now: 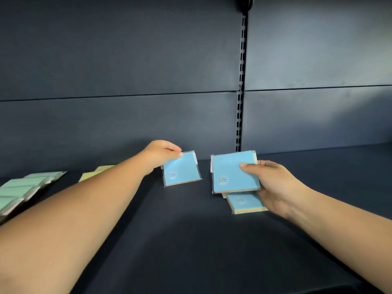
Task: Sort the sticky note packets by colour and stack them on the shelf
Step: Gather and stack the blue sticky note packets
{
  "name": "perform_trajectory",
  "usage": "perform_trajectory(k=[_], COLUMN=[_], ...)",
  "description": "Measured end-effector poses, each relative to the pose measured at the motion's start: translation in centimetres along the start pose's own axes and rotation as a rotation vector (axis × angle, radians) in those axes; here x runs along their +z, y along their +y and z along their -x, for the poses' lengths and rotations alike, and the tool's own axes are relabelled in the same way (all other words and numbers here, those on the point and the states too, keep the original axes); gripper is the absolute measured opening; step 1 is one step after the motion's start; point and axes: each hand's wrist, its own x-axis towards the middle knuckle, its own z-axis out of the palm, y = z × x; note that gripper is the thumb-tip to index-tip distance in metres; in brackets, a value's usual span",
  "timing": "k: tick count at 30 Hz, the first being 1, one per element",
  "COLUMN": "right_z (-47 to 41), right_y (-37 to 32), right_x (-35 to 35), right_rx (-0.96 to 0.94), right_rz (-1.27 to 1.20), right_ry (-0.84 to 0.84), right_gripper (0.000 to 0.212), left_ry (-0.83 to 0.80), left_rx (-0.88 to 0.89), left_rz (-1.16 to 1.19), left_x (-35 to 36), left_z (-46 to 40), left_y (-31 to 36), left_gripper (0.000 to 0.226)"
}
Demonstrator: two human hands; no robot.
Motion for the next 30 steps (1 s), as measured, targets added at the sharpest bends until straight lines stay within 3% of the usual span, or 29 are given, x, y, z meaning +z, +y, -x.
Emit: perform_trajectory(k=[12, 16, 23, 30], right_z=[-1.5, -2.3, -5.0, -3.8], right_y=[1.4, 1.1, 0.9, 1.5], right_x=[4.9, 6.2, 7.9, 8.2], right_rx=[0.064, 0.092, 0.056, 0.099], right_rz=[-0.079, -0.122, -0.101, -0.196], right_ry=[-0.082, -0.034, 0.088, 0.040], right_gripper=[0.013, 0.005, 0.006, 0.011], left_ry=[-0.105, -0.120, -0.163, -0.111], left_rx=[0.007, 0.000, 0.030, 0.050], left_rz=[-0.250, -0.292, -0.224, -0.222], left_x=[-2.1, -3.2, -3.7, -3.2], left_z=[-0.5, -1.2, -1.5, -0.6], left_y=[-2.1, -2.8, -3.3, -2.6], left_gripper=[0.018, 0.016, 0.015, 0.026])
